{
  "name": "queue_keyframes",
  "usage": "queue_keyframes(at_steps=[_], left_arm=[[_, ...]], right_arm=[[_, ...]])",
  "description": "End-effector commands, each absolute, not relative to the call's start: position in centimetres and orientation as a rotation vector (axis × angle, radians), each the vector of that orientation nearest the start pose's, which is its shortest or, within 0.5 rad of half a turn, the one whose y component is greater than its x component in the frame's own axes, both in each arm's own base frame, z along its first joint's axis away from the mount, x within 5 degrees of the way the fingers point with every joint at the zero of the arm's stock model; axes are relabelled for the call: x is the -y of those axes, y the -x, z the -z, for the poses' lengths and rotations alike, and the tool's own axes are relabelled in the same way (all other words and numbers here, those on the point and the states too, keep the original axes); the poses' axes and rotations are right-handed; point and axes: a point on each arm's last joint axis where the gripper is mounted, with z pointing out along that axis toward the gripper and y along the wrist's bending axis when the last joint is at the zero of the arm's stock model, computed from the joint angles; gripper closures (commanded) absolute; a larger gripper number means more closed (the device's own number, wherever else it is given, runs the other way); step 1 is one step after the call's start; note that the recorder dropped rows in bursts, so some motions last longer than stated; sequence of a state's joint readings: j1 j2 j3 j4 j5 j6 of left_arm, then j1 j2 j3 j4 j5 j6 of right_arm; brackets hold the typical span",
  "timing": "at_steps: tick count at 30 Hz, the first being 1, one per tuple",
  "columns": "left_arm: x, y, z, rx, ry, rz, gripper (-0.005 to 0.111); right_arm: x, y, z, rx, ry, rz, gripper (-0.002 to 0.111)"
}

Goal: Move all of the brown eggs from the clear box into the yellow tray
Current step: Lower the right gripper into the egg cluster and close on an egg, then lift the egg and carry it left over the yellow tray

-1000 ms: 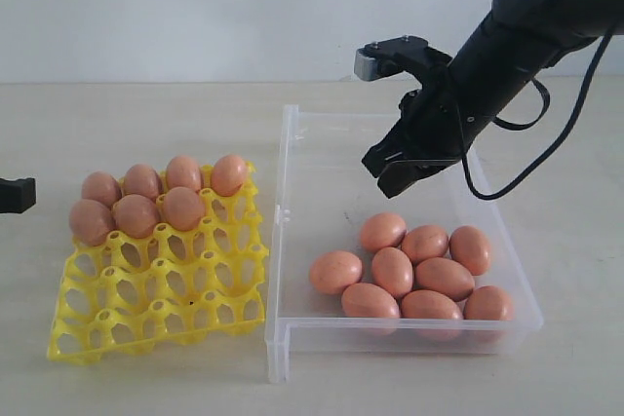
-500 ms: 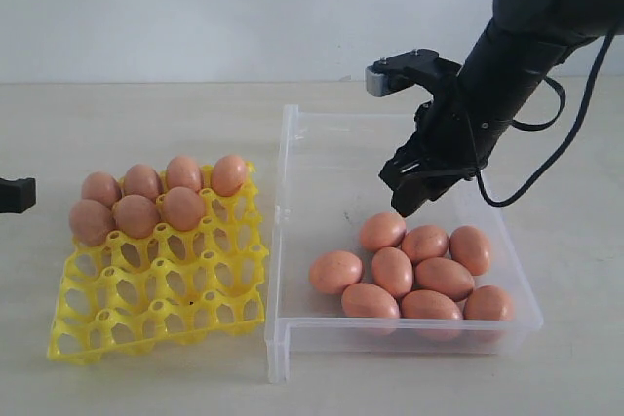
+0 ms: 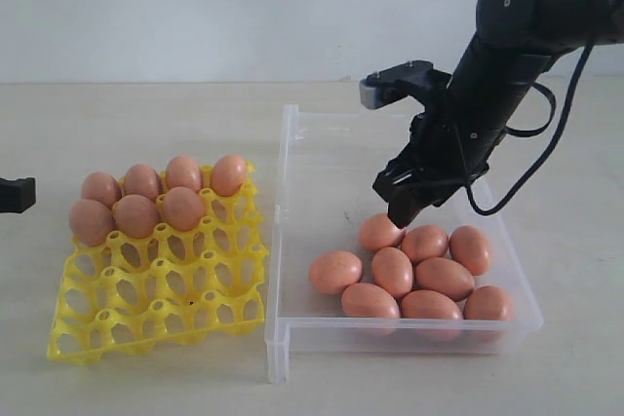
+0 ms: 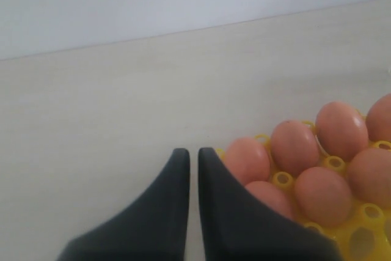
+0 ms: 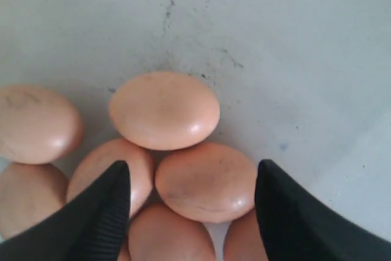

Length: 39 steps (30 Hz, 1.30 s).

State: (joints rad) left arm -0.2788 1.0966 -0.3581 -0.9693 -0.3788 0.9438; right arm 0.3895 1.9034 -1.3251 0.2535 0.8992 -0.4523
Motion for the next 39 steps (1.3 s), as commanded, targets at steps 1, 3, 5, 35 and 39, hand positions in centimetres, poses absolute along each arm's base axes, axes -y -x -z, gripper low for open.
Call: queue_keyframes(at_steps=[1, 3, 5, 35, 39], left_arm=[[2.6, -19.6, -22.3, -1.966, -0.071, -0.139, 0.103], [2.6, -19.6, -22.3, -1.966, -0.071, -0.139, 0.103], [2.6, -19.6, -22.3, -1.966, -0.071, -0.139, 0.103], [2.6, -19.6, -22.4, -1.957, -0.082, -0.155, 0.103], [2.6, -19.6, -22.4, -1.957, -0.082, -0.155, 0.103]], right_arm=[[-16.1, -34.0, -18.4, -2.733, 1.207, -0.141, 0.055], [-16.2, -33.8, -18.3, -2.664, 1.385, -0.115, 0.055], [-16.2, -33.5, -18.3, -2.589, 1.574, -0.11, 0.055], [-17.0, -35.9, -13.6, -2.321, 1.793, -0.016, 0.109], [-16.8, -37.1, -15.0, -2.392, 1.44, -0.002, 0.109]])
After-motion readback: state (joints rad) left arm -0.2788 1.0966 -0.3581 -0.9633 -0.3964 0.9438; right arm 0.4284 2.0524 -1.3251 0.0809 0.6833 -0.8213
